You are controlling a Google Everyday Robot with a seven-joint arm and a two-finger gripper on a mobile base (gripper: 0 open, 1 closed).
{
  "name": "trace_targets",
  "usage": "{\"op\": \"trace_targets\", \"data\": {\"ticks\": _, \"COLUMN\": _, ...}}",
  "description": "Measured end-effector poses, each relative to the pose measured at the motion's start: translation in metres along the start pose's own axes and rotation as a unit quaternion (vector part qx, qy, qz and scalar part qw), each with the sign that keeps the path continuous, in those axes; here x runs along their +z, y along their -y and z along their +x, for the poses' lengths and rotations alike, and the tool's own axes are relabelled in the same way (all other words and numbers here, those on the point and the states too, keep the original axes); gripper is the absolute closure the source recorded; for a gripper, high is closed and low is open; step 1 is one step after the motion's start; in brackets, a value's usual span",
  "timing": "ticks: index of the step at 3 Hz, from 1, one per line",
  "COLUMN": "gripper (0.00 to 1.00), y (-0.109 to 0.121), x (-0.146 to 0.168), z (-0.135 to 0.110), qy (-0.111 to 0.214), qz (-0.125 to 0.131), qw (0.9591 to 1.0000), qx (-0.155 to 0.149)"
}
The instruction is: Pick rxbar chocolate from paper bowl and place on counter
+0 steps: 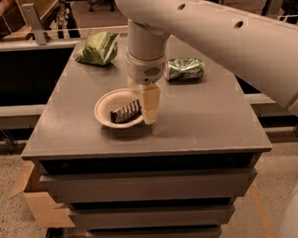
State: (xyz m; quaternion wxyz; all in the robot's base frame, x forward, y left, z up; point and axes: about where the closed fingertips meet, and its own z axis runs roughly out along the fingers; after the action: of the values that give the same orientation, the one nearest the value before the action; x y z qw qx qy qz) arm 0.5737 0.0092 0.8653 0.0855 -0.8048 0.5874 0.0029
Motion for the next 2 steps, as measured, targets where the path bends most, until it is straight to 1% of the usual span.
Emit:
{"op": "trace_targets", "data": {"ticks": 1, "gripper": 0.22, "y": 0.0004, "x": -0.0003, "z": -0.0005, "qy": -0.002, "qz": -0.002, "qw": 1.0000, "qx": -0.001}}
{"op": "trace_targets", "data": {"ticks": 2, "gripper": 0.23, "y": 0.0009, "x": -0.0017, "z": -0.0002, "qy": -0.005, "qz": -0.001, "qw": 1.0000, "qx": -0.001}}
